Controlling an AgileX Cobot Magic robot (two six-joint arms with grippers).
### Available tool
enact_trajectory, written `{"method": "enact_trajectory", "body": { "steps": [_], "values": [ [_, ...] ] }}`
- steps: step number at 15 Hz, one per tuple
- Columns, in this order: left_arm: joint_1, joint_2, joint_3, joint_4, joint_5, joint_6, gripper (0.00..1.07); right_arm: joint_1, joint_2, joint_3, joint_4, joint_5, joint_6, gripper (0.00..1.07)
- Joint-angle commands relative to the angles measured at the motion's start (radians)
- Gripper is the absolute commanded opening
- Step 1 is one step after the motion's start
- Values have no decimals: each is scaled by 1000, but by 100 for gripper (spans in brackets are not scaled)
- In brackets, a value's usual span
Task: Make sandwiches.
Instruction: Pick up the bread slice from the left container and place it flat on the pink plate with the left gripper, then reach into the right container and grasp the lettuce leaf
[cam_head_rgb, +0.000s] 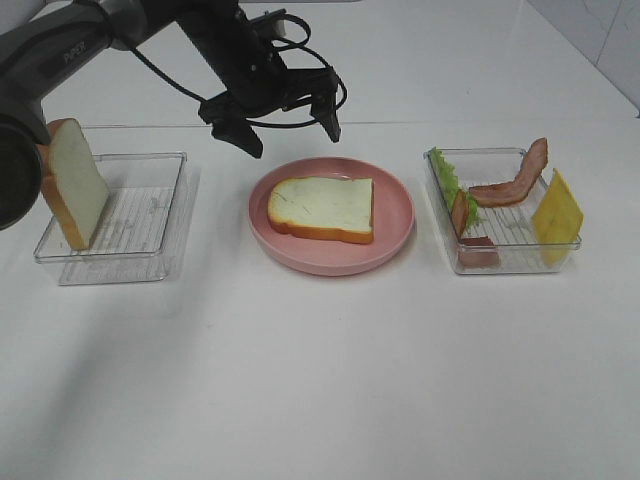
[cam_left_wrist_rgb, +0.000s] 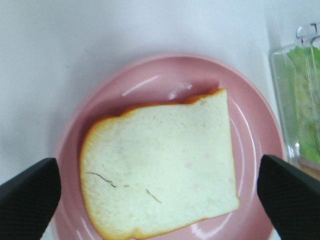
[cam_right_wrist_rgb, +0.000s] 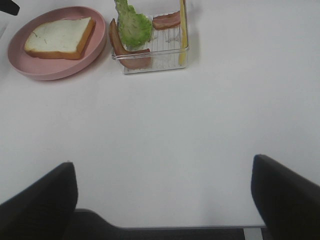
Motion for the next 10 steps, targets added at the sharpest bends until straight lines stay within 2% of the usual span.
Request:
{"method": "enact_trajectory", "body": {
  "steps": [1,4,6,10],
  "values": [
    [-20,-12,-70,105,112,-12,102,-4,-20,2,-3,-5,-2,90],
    [-31,-43,-98,121,112,7,102,-4,-20,2,-3,-5,-2,90],
    [-32,-113,-71,207,112,40,102,-4,-20,2,-3,-5,-2,90],
    [-23,-219,-62,257,112,55,102,-4,-20,2,-3,-5,-2,90]
  ]
}}
